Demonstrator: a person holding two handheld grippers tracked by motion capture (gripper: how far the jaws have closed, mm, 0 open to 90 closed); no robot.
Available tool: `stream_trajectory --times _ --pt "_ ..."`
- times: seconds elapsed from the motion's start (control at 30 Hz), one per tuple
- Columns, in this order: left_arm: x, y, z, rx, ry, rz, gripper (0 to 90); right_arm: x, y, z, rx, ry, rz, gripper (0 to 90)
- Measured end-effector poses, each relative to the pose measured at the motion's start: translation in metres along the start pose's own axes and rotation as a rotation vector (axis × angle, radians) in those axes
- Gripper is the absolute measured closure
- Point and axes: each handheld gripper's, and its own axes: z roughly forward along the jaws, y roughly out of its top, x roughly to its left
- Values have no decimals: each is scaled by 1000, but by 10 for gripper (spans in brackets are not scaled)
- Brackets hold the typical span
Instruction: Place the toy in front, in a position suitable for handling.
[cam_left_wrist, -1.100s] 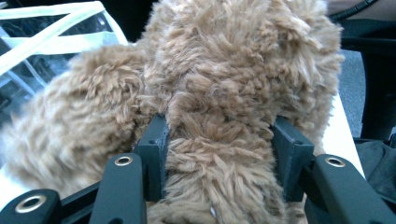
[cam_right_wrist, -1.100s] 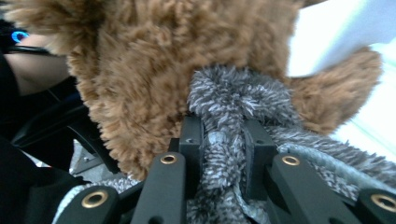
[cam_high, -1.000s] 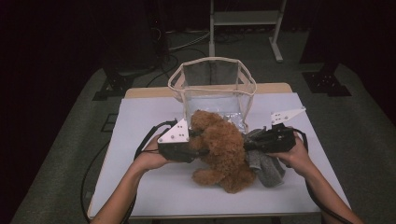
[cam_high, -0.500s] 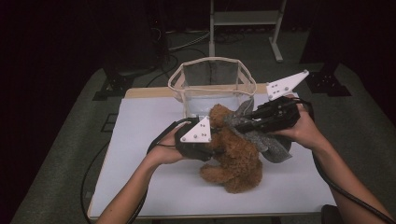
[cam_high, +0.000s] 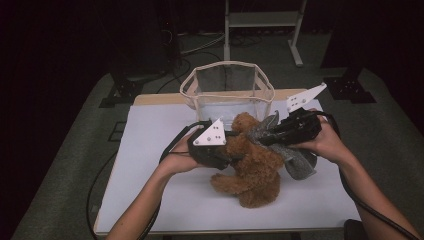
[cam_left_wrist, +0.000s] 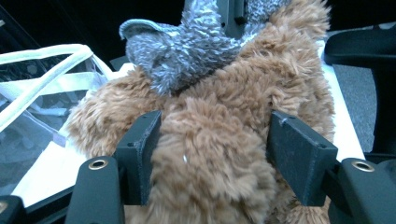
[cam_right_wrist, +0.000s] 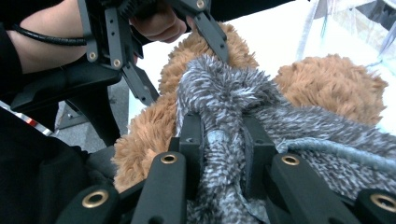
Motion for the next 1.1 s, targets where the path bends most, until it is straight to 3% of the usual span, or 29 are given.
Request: stream_trajectory --times 0.33,0.67,0.9,1.1 --pt "-7 -6 -16 -55 18 -30 310 -1 -7 -7 -15 -11 13 735" --pt "-13 -21 -26 -64 27 -66 300 -5 -10 -10 -20 -22 23 735" --pt "-22 -28 -21 -46 3 -66 285 -5 -13 -13 -26 -29 36 734" --pt "-29 -35 -9 -23 -37 -96 282 -6 -15 -15 -32 -35 41 734"
